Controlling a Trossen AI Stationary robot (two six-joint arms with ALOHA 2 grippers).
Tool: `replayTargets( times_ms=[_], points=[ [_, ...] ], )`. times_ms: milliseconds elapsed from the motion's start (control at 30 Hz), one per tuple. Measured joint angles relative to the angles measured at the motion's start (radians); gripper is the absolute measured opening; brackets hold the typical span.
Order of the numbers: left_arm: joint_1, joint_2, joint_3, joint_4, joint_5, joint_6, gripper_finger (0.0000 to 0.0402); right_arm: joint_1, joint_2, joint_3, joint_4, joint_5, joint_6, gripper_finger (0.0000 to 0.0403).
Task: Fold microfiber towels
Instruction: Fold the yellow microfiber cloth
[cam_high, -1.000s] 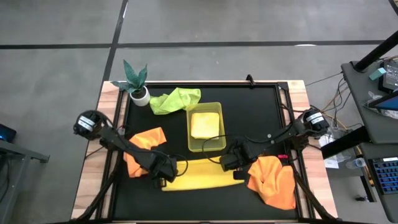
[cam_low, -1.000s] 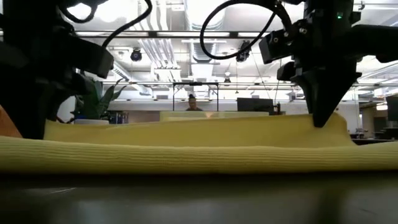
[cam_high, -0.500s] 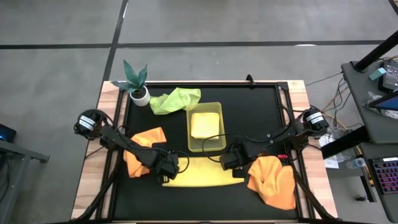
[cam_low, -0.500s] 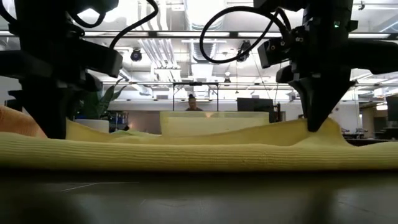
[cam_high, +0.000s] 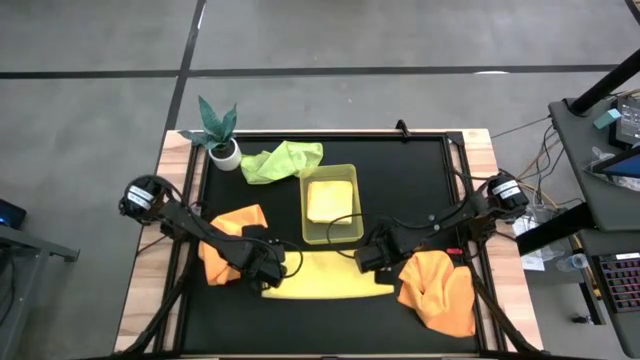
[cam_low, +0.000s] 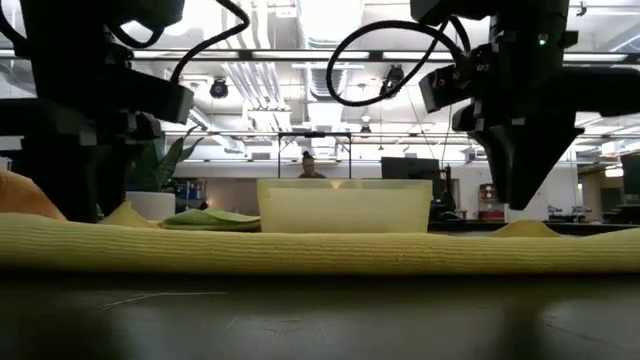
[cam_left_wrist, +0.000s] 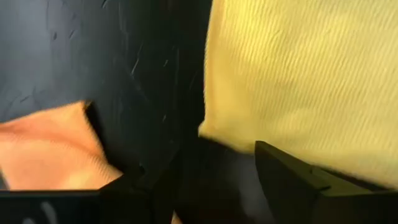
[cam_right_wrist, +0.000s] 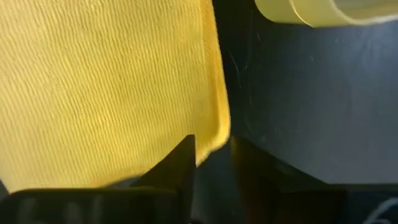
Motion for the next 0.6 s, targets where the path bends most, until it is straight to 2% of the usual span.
replayTargets(
  times_ms=[167,267,467,600],
  points=[
    [-0.002,-0.039,0.034,-0.033,0.014,0.0,0.0196,0.004,-0.017,0.018,-0.028,0.0,0.006,0.0122],
    [-0.007,-0.072,0.051,0.012,0.021,0.0,0.0196,0.019,-0.034,0.015,-0.01,0.0,0.047,0.0128],
    [-0.045,-0.095,0.042,0.263,-0.006,0.006,0.0196,0.066,-0.056,-0.008,0.077,0.052,0.19,0.0123],
    [-0.071,-0.062,0.007,0.477,-0.032,0.033,0.0196,0.116,-0.065,-0.056,0.243,0.077,0.229,0.0113]
  ],
)
